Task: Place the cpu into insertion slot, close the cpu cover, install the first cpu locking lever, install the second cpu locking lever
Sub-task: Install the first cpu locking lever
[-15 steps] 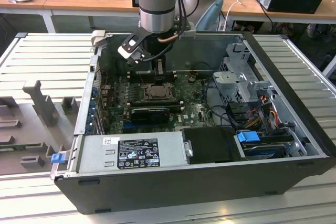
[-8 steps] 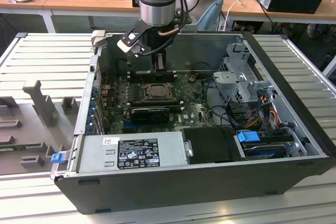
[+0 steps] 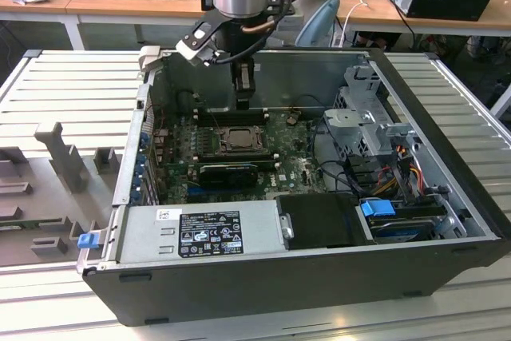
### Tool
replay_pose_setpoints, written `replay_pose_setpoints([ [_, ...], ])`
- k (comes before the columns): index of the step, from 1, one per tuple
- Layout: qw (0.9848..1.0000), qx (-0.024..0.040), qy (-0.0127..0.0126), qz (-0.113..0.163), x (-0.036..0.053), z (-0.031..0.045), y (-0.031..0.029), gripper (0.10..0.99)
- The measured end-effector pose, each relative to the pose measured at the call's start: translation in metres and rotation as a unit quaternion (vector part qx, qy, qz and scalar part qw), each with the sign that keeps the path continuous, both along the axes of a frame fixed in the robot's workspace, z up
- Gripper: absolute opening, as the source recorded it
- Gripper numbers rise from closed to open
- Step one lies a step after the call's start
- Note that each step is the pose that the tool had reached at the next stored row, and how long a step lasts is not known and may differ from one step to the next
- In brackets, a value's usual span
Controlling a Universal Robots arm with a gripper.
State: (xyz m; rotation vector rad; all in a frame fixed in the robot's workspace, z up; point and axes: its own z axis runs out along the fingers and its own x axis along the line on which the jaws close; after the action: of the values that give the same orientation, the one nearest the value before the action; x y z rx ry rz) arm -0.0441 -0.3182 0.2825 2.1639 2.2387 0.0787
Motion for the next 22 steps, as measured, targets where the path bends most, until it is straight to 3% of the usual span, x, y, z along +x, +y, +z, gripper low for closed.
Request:
replay_pose_setpoints([
  [3, 0.999, -0.0008, 0.0, 0.046, -0.0007, -0.0003, 0.0, 0.106],
  [10, 0.996, -0.0009, 0.0, 0.089, -0.0017, -0.0006, 0.0, 0.106],
  [14, 0.9929, -0.0009, 0.0, 0.119, -0.0017, -0.0006, 0.0, 0.106],
  [19, 0.9858, -0.0014, 0.0, 0.168, -0.0017, -0.0006, 0.0, 0.106],
  [22, 0.9775, -0.0054, 0.0015, 0.211, -0.0018, -0.0006, -0.0001, 0.106],
])
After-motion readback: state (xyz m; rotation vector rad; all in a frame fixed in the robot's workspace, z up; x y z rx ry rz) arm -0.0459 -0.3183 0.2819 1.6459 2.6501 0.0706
